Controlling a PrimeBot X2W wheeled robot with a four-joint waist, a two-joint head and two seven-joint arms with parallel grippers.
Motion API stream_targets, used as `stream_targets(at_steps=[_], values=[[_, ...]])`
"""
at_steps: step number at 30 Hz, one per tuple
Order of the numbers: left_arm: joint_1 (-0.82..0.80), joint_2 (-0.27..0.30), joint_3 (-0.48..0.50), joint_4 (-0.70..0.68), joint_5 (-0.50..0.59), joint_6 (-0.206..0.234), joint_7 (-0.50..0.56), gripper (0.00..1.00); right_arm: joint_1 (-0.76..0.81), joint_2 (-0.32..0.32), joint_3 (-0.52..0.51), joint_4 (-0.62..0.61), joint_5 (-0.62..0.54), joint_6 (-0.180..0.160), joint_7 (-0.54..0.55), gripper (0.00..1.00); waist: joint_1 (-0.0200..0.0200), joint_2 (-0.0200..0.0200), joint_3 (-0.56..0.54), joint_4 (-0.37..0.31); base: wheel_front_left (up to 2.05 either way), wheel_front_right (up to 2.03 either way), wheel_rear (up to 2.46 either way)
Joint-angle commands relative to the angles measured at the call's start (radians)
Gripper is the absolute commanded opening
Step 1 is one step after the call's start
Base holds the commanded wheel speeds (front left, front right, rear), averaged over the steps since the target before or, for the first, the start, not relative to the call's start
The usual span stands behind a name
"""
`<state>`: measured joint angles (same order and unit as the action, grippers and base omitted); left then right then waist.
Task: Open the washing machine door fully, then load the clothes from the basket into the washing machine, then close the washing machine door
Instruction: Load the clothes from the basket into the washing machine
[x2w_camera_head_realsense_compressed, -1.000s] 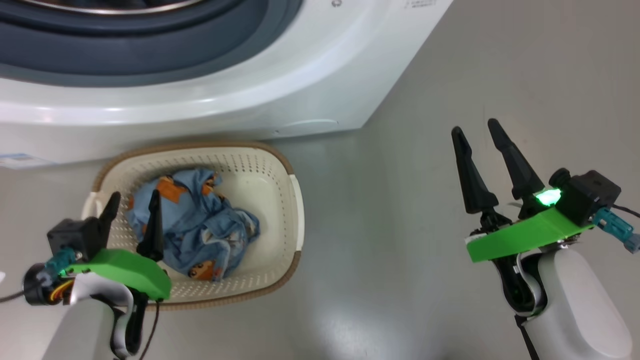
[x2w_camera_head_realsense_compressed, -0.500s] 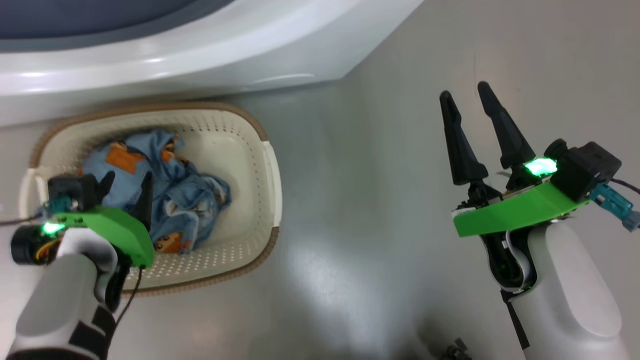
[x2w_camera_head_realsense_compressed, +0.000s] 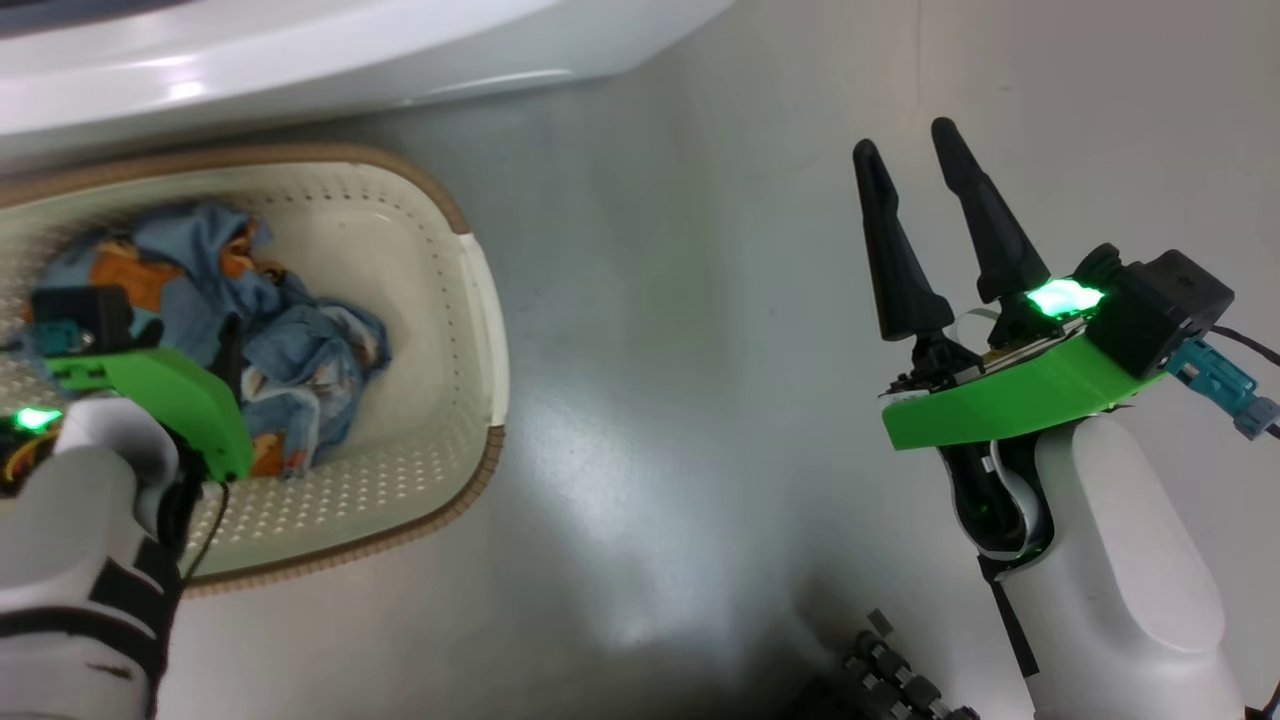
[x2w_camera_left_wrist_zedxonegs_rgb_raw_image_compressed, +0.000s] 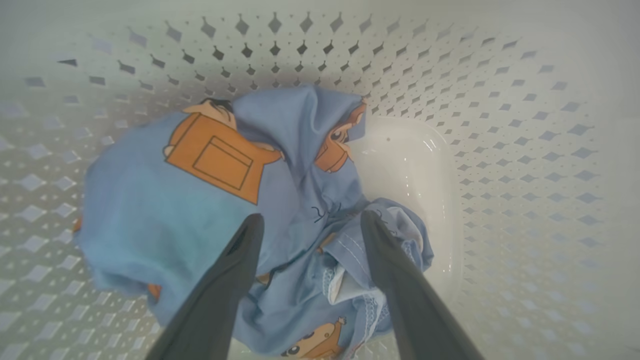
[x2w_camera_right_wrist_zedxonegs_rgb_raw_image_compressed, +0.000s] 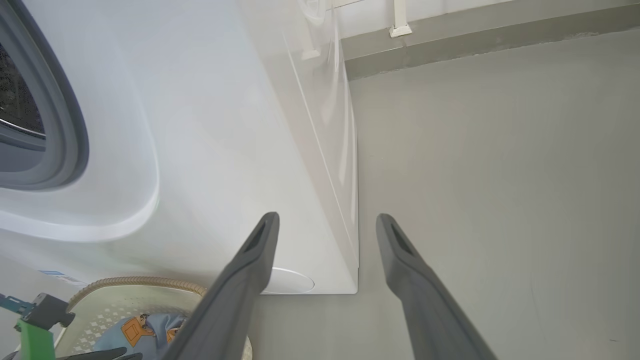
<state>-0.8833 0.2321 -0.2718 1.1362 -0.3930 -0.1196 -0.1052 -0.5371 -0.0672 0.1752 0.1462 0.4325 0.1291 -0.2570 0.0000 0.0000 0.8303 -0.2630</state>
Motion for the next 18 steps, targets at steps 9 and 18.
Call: stream_targets(at_steps=[9, 18], values=[[-0.090, 0.072, 0.008, 0.100, 0.008, 0.039, 0.013, 1.00, 0.003, 0.014, 0.038, -0.027, 0.007, 0.002, -0.005, 1.00, 0.0000, 0.0000, 0.078, -0.067, 0.00, 0.00, 0.00], [-0.108, 0.103, -0.023, 0.139, 0.020, 0.030, 0.080, 1.00, 0.008, 0.016, 0.037, -0.030, 0.011, 0.002, -0.005, 1.00, 0.0000, 0.0000, 0.098, -0.098, 0.00, 0.00, 0.00]])
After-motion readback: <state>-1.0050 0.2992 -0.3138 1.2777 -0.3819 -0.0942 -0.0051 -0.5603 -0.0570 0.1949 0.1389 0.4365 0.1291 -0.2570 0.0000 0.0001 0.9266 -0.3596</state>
